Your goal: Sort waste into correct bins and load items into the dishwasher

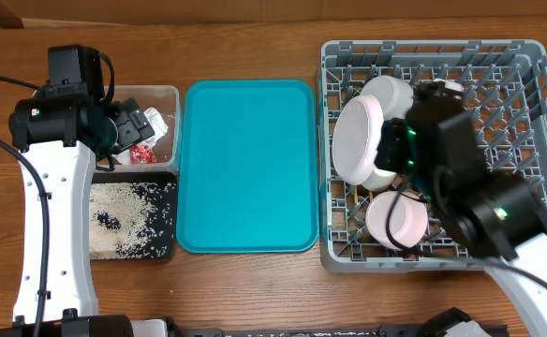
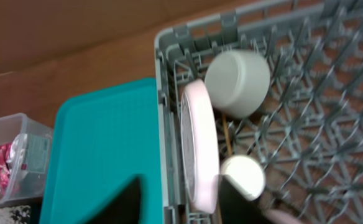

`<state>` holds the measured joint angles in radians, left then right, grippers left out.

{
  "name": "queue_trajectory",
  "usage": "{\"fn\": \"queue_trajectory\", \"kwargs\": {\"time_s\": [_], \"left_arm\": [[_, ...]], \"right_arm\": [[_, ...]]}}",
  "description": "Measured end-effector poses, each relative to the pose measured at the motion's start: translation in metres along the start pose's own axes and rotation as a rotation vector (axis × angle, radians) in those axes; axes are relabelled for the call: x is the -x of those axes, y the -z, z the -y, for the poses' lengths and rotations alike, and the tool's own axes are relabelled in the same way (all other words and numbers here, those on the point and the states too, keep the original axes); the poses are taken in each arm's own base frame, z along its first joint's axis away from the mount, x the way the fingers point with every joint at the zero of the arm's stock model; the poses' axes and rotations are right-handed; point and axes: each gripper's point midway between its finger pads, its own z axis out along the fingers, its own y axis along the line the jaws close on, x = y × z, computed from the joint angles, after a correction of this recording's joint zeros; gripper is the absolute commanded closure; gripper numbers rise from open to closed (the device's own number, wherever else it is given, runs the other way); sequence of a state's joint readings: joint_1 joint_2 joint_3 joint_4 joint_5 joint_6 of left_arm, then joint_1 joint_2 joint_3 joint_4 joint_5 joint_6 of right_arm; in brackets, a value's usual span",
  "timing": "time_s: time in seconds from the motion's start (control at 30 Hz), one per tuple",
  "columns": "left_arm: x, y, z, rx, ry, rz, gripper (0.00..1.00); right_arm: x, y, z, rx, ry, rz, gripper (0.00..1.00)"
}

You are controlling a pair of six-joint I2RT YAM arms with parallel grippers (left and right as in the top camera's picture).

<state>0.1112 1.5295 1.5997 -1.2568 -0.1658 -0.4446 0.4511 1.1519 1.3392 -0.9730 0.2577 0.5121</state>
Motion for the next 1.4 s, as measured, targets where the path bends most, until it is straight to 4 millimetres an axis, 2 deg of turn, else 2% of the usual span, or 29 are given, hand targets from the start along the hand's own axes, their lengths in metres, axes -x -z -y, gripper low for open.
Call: {"fn": "queue_trajectory", "kwargs": {"time_s": [0.03,0.1,0.23,0.9,1.03,1.13,1.2,1.3,1.4], "left_arm": [[0.0,0.0,0.0,0.0,0.0,0.0,0.0],[0.0,0.0,0.0,0.0,0.0,0.0,0.0],[0.0,0.0,0.0,0.0,0.0,0.0,0.0],[0.0,0.0,0.0,0.0,0.0,0.0,0.0],[0.0,0.0,0.0,0.0,0.0,0.0,0.0],[0.0,0.0,0.0,0.0,0.0,0.0,0.0],[0.0,0.0,0.0,0.0,0.0,0.0,0.0],[0.0,0.0,0.0,0.0,0.0,0.0,0.0],[0.0,0.0,0.0,0.0,0.0,0.0,0.0]], "right_arm": [[0.003,0.004,0.002,0.002,0.013,0.013,0.0],[0.008,0.012,0.007,-0.003,0.041,0.04,0.0],[0.004,0.015,0.015,-0.028,0.095,0.028,0.0],[-0.007,-0.013,0.015,-0.071,0.152,-0.049,0.0],[-0.007,-0.012,0.014,-0.068,0.152,-0.047,0.0],[-0.002,0.002,0.015,-0.05,0.142,-0.011,0.0],[0.005,0.023,0.016,-0.02,0.126,0.044,0.0],[0.027,0.066,0.02,0.036,0.09,0.196,0.0],[0.045,0.113,0.038,0.047,0.035,0.354,0.0]]}}
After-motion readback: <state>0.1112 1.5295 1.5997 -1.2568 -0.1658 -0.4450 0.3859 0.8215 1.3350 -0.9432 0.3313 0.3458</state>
